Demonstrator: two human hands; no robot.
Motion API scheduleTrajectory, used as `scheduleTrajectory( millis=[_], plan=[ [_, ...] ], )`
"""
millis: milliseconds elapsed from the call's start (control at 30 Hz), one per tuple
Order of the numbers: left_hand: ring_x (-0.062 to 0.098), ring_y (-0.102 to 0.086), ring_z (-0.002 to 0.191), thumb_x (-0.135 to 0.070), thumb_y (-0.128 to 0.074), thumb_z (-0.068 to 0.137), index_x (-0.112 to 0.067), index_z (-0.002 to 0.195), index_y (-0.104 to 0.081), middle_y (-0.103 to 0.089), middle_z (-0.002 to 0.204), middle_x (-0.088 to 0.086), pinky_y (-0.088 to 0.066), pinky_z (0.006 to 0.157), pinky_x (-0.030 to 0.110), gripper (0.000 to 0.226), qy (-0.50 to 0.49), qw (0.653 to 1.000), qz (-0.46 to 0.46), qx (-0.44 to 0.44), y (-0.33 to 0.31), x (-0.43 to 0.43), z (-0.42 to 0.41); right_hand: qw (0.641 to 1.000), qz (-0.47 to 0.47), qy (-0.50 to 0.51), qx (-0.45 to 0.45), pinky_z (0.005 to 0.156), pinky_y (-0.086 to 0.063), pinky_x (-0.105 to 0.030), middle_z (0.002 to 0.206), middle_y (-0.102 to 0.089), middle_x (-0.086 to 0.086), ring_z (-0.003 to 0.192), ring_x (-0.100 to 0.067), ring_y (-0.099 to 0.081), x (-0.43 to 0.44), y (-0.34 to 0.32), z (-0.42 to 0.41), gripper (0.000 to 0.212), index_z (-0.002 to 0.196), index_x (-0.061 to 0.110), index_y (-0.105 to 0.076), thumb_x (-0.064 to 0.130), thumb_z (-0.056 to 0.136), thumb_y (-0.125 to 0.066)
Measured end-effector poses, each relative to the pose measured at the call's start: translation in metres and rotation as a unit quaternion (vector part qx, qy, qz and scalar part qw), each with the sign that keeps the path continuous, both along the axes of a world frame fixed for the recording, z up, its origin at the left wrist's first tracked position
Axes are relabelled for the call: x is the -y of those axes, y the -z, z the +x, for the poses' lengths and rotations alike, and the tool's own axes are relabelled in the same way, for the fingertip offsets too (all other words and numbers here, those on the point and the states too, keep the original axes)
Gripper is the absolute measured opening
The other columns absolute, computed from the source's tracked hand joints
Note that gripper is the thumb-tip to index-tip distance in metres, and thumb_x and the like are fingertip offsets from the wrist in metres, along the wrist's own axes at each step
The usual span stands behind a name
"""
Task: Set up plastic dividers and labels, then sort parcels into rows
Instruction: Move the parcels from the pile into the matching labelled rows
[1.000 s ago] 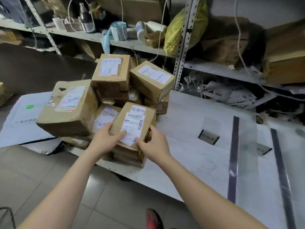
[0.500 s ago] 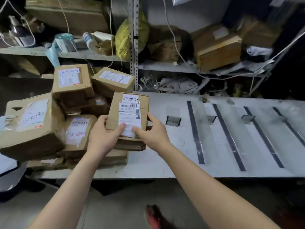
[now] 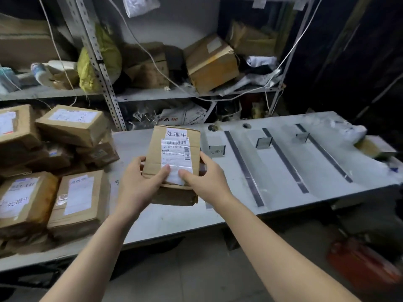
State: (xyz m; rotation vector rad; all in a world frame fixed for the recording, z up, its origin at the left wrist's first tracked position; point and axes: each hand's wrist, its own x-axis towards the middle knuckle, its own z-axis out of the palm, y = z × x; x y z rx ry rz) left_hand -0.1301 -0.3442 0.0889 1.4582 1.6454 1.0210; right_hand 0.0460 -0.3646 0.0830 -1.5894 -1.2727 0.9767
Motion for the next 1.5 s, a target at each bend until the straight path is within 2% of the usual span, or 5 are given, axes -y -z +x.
scheduleTrajectory(
  millis=[167, 500, 800, 1133, 1500],
  plan=[
    [0.013, -0.068, 0.095, -0.060, -0.077, 0.070, -0.028, 0.117, -0.063, -0.071, 0.105, -0.009, -0.059, 0.084, 0.045, 0.058, 0.015, 1.000, -0.001, 0.007, -0.001, 0.011, 0.099, 1.000, -0.001, 0.002, 0.004, 0.089, -0.060, -0.040, 0.114, -0.068, 0.023, 0.106, -0.008, -0.066, 0.008, -0.003, 0.103, 0.048, 0.124, 0.047, -0.058, 0.045, 0.080, -0.075],
    [0.013, -0.068, 0.097, -0.042, -0.074, 0.083, -0.025, 0.120, -0.063, -0.071, 0.108, -0.007, -0.059, 0.087, 0.043, 0.042, 0.051, 0.998, -0.036, -0.021, 0.010, -0.003, 0.229, 0.998, -0.054, 0.016, 0.011, 0.093, -0.059, -0.041, 0.121, -0.067, 0.020, 0.111, -0.009, -0.063, -0.015, 0.020, 0.229, 0.056, 0.134, 0.043, -0.056, 0.046, 0.081, -0.074],
    [0.013, -0.063, 0.107, -0.021, -0.068, 0.093, -0.041, 0.114, -0.049, -0.063, 0.111, -0.013, -0.053, 0.087, 0.029, 0.035, -0.002, 0.998, -0.054, 0.045, 0.061, -0.027, 0.259, 0.993, -0.116, -0.007, 0.035, 0.095, -0.058, -0.040, 0.121, -0.069, 0.019, 0.113, -0.009, -0.065, -0.059, 0.058, 0.246, 0.056, 0.133, 0.043, -0.056, 0.038, 0.080, -0.075],
    [0.015, -0.062, 0.109, -0.014, -0.061, 0.097, -0.028, 0.143, -0.043, -0.058, 0.124, -0.011, -0.051, 0.087, 0.029, 0.052, -0.032, 0.990, -0.137, 0.009, 0.098, -0.053, 0.271, 0.983, -0.168, -0.033, 0.065, 0.099, -0.055, -0.038, 0.120, -0.070, 0.015, 0.110, -0.011, -0.065, -0.098, 0.099, 0.244, 0.050, 0.129, 0.035, -0.058, 0.022, 0.083, -0.072],
    [0.012, -0.063, 0.103, 0.000, -0.056, 0.092, -0.030, 0.117, -0.054, -0.063, 0.109, -0.012, -0.049, 0.081, 0.023, 0.039, -0.029, 0.968, -0.247, 0.004, 0.124, -0.072, 0.286, 0.960, -0.226, -0.071, 0.150, 0.094, -0.053, -0.035, 0.124, -0.066, 0.008, 0.111, -0.021, -0.064, -0.122, 0.146, 0.248, 0.049, 0.126, 0.030, -0.054, 0.024, 0.080, -0.070]
  ],
)
